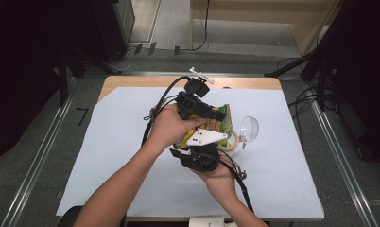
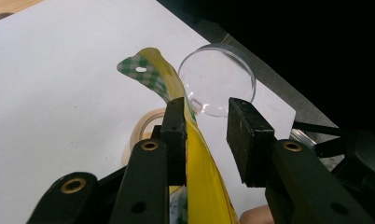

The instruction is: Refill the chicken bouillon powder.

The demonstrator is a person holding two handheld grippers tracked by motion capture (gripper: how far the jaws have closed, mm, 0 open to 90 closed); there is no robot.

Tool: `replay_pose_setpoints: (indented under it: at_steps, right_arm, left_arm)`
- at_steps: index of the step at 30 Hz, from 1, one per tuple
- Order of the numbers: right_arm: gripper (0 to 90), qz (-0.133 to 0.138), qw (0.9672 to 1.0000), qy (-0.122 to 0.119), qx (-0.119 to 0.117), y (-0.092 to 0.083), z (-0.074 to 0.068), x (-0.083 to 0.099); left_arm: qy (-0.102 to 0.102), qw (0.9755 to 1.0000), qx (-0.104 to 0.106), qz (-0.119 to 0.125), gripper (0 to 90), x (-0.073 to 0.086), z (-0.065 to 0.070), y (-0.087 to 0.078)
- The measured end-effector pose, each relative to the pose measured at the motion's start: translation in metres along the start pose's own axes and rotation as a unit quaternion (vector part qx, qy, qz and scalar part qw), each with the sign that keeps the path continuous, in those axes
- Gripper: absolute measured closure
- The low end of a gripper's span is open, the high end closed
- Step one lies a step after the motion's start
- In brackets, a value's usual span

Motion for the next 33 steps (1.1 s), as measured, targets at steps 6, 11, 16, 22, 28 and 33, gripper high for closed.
replay_pose_setpoints:
  at_steps: [6,11,16,22,28,33]
  right_arm:
    - [71.6,0.000,1.0000,-0.002,0.003,0.0001,-0.0002,0.0001]
    - [71.6,0.000,1.0000,-0.002,0.003,0.0001,-0.0001,0.0001]
    - [71.6,0.000,1.0000,-0.002,0.003,0.0001,-0.0002,0.0001]
    - [71.5,-0.001,1.0000,-0.001,0.002,-0.0001,-0.0004,0.0002]
    - [71.4,-0.002,1.0000,-0.001,0.004,-0.0004,-0.0006,0.0006]
    - [71.4,-0.001,1.0000,0.000,0.003,-0.0006,-0.0007,0.0006]
  left_arm:
    - [0.002,1.0000,-0.002,-0.001,69.3,0.0000,0.0005,-0.0001]
    - [0.001,1.0000,-0.001,0.000,69.3,0.0002,0.0002,0.0001]
    - [0.001,1.0000,-0.001,0.000,69.3,0.0002,0.0005,0.0001]
    - [0.002,1.0000,0.000,0.000,69.3,0.0002,0.0002,0.0003]
    - [0.001,1.0000,0.002,0.001,69.5,0.0000,-0.0001,0.0011]
    - [0.001,1.0000,0.001,0.001,69.5,0.0000,0.0002,0.0009]
Point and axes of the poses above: each handheld gripper's, and its own axes: y roughly forward along the jaws, x roughly out of its underside, z roughly to its right, the point moved 1 cm from there along y, roughly forward along the jaws, and after that the axes turned 13 degrees about -z, right-handed, at the moved point
